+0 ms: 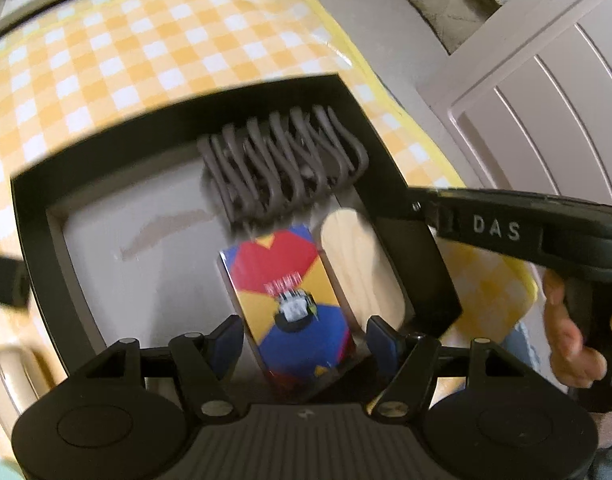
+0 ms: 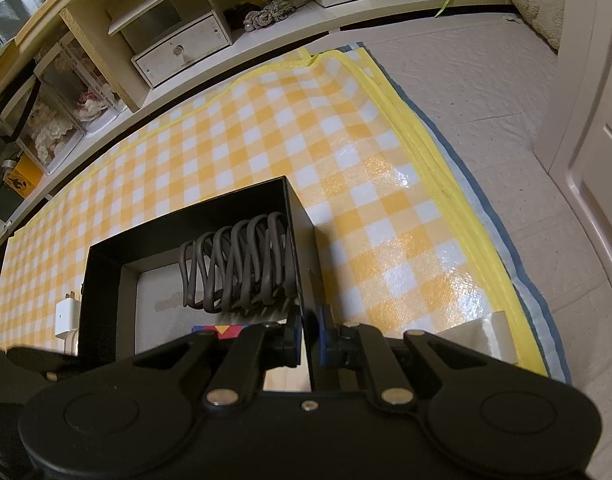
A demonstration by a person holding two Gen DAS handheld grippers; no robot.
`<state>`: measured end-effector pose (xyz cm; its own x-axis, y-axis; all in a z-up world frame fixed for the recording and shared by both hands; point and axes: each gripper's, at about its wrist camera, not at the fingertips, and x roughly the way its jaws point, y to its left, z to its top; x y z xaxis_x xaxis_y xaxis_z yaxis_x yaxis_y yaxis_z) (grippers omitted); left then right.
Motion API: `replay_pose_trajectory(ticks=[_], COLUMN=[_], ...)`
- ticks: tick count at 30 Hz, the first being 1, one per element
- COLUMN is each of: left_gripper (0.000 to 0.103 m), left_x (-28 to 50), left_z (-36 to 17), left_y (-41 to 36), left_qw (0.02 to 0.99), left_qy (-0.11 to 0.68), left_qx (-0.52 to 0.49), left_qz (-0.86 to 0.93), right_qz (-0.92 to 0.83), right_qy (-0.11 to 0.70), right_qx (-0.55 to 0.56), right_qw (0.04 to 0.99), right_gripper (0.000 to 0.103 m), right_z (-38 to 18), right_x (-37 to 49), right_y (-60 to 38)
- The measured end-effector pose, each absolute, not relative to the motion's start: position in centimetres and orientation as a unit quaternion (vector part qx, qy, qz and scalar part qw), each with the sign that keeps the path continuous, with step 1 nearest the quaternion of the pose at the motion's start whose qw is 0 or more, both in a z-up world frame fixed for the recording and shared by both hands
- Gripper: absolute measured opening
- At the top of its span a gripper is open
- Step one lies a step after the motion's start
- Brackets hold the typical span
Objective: Organize rigid objects
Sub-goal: 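Lower the card box into the black box and open the left gripper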
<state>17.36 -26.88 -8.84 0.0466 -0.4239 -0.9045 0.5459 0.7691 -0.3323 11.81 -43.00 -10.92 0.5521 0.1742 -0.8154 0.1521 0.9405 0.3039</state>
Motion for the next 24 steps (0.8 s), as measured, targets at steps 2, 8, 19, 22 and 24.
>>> replay_pose_trajectory(ticks=[2, 8, 19, 22, 24], left_gripper=[0.069, 0.07, 0.078, 0.088, 0.093], left_x=[17.0, 16.9, 15.3, 14.4, 13.5], left_z=[-9.1, -9.1, -7.5, -6.0, -5.1], left_y=[-26.8, -26.4, -26.0, -25.7, -25.5], left_qw=[0.714, 0.718, 0.737, 0.752, 0.764], left_qy=[0.613, 0.613, 0.583, 0.559, 0.54], left_qx=[0.039, 0.014, 0.029, 0.044, 0.061], left_qz=[-0.336, -0.33, -0.341, -0.347, -0.347], right_qz=[0.005, 0.002, 0.007, 0.008, 0.009], right_qy=[0.474, 0.473, 0.47, 0.469, 0.468], right_qx=[0.171, 0.162, 0.17, 0.176, 0.18], right_qw=[0.864, 0.866, 0.866, 0.866, 0.865], right_gripper=[0.009, 0.008, 0.008, 0.009, 0.009], right_z=[-10.9, -10.8, -11.0, -11.0, -11.0], right_x=[11.8, 11.8, 11.6, 11.6, 11.6], right_y=[-42.9, -42.6, -43.0, -43.2, -43.3])
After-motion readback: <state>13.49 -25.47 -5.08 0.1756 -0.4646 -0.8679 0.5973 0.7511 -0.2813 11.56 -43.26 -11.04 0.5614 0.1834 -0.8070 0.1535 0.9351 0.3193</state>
